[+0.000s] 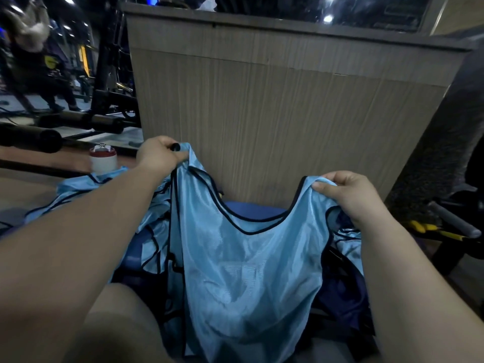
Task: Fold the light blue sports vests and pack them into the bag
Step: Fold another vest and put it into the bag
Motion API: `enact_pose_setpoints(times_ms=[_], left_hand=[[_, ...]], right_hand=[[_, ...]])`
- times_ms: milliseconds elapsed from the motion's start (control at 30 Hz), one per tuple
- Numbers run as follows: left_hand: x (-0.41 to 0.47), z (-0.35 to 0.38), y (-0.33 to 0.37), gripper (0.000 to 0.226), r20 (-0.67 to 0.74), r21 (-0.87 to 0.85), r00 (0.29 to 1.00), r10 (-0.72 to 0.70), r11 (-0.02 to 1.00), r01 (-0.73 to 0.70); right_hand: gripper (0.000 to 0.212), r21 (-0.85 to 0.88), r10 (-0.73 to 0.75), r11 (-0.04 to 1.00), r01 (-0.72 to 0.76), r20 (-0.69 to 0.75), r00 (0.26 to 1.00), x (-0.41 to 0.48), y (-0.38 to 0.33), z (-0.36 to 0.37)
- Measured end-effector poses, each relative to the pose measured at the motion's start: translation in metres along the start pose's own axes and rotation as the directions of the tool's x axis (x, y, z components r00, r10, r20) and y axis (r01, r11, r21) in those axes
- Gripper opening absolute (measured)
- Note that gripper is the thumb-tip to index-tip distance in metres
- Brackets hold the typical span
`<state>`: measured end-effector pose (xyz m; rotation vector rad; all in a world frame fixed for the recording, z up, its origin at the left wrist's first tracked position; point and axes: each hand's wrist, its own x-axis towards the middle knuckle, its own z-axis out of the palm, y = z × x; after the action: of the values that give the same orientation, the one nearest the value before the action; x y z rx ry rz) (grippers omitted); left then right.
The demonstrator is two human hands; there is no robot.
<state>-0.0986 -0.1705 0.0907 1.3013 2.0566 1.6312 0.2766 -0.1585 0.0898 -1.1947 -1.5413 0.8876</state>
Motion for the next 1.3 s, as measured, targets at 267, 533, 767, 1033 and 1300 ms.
enact_pose_setpoints(times_ms=[267,533,767,1033,1300], left_hand=[[0.0,0.001,0.008,0.044,-0.065,-0.031,0.998,0.003,1.0,-0.005],[-0.005,0.004,0.02,0.006,0.075,-0.119,0.995,0.066,0.991,-0.057],[-0.011,-0.002,0.025,0.014,0.154,-0.104,0.988,0.029,0.995,-0.013],[-0.052,0.011,0.069,0.01,0.251,-0.125,0.935,0.252,0.966,-0.227],[-0.089,0.032,0.104,0.008,0.373,-0.217,0.833,0.41,0.911,-0.351]], right_hand=[[0.019,-0.052,-0.04,0.998,0.045,0.109,0.993,0.0,-0.004,0.003],[0.016,0.053,-0.024,0.998,0.016,0.164,0.986,-0.018,-0.028,0.007],[0.042,0.342,-0.147,0.939,0.045,0.278,0.949,-0.02,-0.044,0.006],[0.046,-0.068,-0.242,0.964,0.259,0.189,0.952,-0.027,-0.058,0.041],[0.035,-0.485,-0.284,0.813,0.323,0.156,0.946,-0.028,-0.071,0.081]])
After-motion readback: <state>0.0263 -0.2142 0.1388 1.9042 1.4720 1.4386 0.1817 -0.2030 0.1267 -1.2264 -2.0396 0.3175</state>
